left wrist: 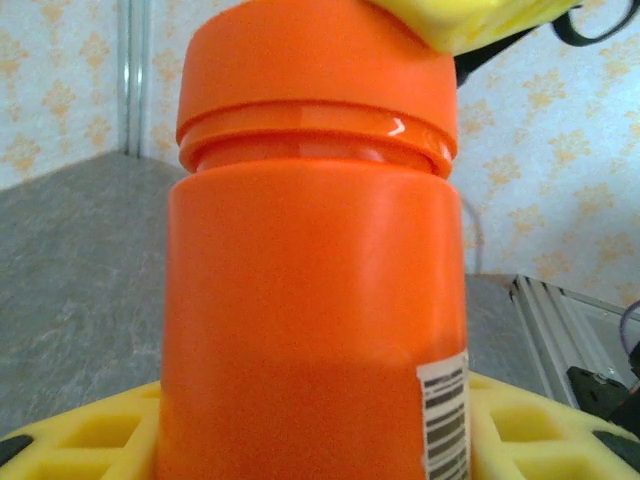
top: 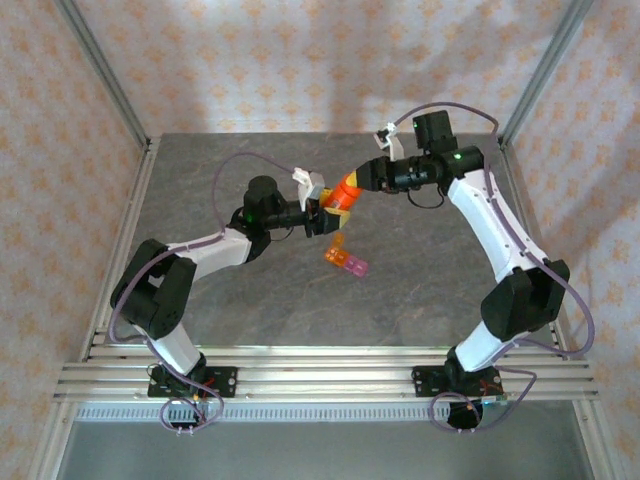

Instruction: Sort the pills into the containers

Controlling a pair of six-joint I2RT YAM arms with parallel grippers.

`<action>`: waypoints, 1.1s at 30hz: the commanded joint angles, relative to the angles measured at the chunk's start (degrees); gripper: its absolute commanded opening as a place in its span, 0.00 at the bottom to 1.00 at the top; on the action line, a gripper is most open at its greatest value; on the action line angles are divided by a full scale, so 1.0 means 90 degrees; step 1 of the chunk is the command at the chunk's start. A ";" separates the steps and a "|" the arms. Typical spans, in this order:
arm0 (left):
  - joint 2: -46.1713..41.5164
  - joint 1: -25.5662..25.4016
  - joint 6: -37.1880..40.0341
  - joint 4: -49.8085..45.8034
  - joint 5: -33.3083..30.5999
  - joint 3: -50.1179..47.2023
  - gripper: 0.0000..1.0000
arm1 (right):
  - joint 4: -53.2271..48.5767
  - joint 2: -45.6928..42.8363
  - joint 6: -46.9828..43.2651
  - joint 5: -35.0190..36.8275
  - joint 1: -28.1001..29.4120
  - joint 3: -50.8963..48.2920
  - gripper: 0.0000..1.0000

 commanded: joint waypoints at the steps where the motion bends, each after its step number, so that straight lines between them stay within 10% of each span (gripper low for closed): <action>1: -0.0227 -0.0024 0.0143 0.0868 -0.0278 0.0103 0.00 | 0.0604 -0.0068 0.1361 0.0618 0.0296 -0.0536 0.39; 21: -0.0333 -0.0042 0.0630 0.0612 -0.0644 -0.0085 0.00 | 0.1041 -0.0415 0.2938 0.2126 0.0985 -0.1236 0.40; 33: -0.0333 -0.0028 0.0756 0.0491 -0.0702 -0.0197 0.00 | 0.0544 -0.0298 0.2624 0.2456 0.0850 -0.0408 0.61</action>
